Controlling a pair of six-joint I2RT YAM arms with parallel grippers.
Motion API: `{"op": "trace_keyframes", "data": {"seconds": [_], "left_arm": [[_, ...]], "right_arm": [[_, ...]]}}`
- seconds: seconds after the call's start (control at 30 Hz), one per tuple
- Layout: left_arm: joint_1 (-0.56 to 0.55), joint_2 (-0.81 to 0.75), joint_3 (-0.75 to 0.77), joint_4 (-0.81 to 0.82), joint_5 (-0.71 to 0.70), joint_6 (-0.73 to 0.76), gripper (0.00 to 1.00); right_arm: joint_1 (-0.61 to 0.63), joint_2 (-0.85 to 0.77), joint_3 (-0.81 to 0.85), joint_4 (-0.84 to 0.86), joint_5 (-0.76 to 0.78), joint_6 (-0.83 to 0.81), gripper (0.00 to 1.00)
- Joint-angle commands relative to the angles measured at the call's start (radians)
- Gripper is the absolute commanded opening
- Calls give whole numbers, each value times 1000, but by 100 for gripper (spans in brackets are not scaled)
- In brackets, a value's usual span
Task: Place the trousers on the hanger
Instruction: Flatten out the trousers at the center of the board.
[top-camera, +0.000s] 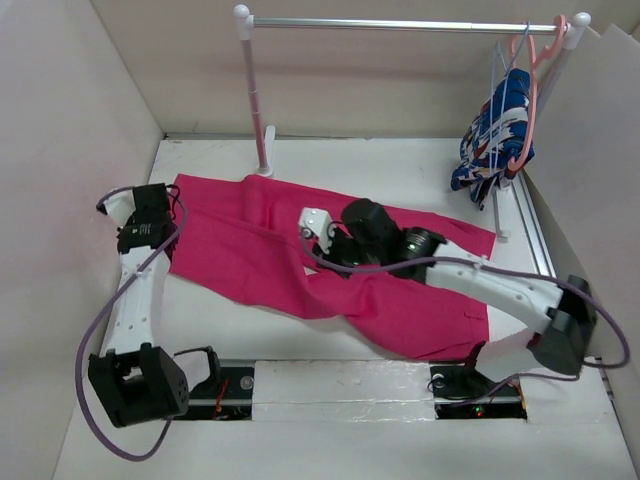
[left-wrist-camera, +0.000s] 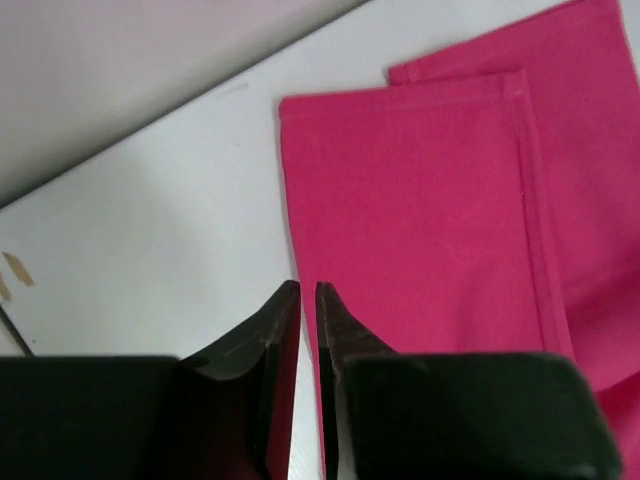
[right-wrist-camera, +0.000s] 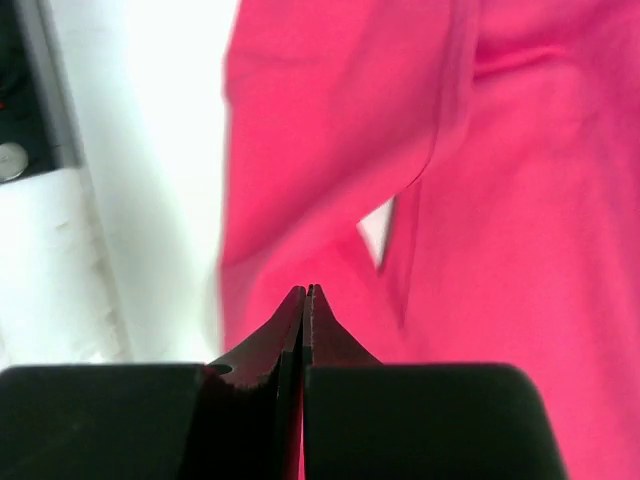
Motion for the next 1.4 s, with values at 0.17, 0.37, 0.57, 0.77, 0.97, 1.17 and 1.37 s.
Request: {"op": "trace_keyframes", "data": {"seconds": [0.17, 0.37, 0.57, 0.77, 0.97, 1.17, 1.37], "left_arm": [[281, 133, -156, 218, 302, -43, 31], [310, 299, -97, 292, 333, -39, 50], [310, 440, -100, 335, 364, -48, 49], [310, 497, -136, 404, 364, -63, 26], [310, 470, -176, 416, 373, -46, 0], [310, 129, -163, 257, 332, -57, 0], [287, -238, -63, 74, 288, -124, 0]], "right_arm": [[15, -378, -335, 18, -30, 80, 30], [15, -486, -431, -22, -56, 121, 39], [24, -496, -418, -43, -35, 150, 39], [24, -504, -384, -58, 5, 187, 38], [24, -527, -364, -95, 108, 196, 37], [-61, -499, -391, -186, 172, 227, 44], [-277, -552, -503, -166, 109, 230, 66]]}}
